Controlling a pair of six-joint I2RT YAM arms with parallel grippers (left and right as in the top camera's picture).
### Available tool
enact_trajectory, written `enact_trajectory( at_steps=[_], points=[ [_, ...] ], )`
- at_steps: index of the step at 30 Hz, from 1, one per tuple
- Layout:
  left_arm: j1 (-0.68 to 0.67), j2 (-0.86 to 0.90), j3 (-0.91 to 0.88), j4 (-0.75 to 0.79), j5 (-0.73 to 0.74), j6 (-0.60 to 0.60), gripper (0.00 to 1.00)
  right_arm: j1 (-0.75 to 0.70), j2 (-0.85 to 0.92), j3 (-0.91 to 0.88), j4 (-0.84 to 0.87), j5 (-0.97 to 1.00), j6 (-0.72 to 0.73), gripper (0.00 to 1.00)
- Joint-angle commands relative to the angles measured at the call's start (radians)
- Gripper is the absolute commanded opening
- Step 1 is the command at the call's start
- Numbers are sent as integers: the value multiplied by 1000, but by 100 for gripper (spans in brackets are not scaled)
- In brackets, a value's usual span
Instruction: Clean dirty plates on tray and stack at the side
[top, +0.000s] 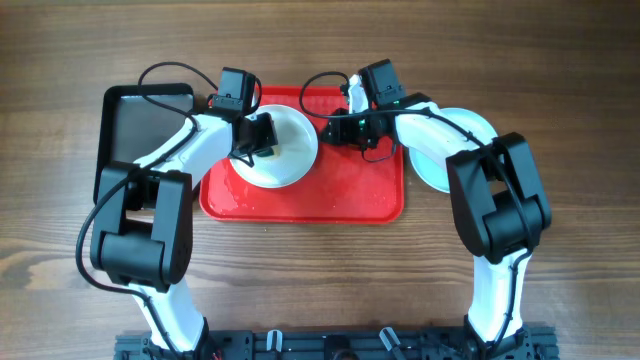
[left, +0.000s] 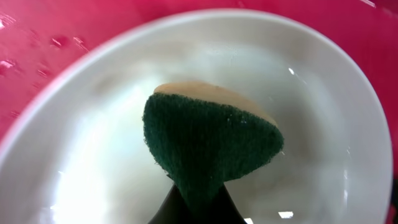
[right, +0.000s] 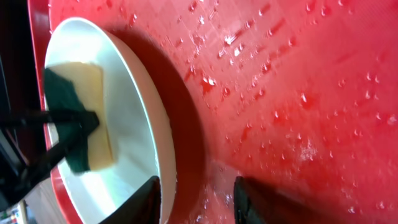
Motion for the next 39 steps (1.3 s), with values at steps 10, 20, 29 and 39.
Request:
enact_trajectory(
  at_steps=[10, 20, 29, 39],
  points=[
    [-24, 100, -61, -46, 65, 11, 4, 91, 10, -5, 56, 156, -42, 38],
    [-24, 100, -59, -16, 65, 10, 4, 149, 10, -5, 42, 278, 64, 4],
    [-23, 99, 34, -5, -71, 8, 4, 147, 10, -5, 0, 279, 106, 4],
    [-13, 99, 74, -192, -488, 8, 4, 145, 10, -4, -12, 274, 106, 4]
  ],
)
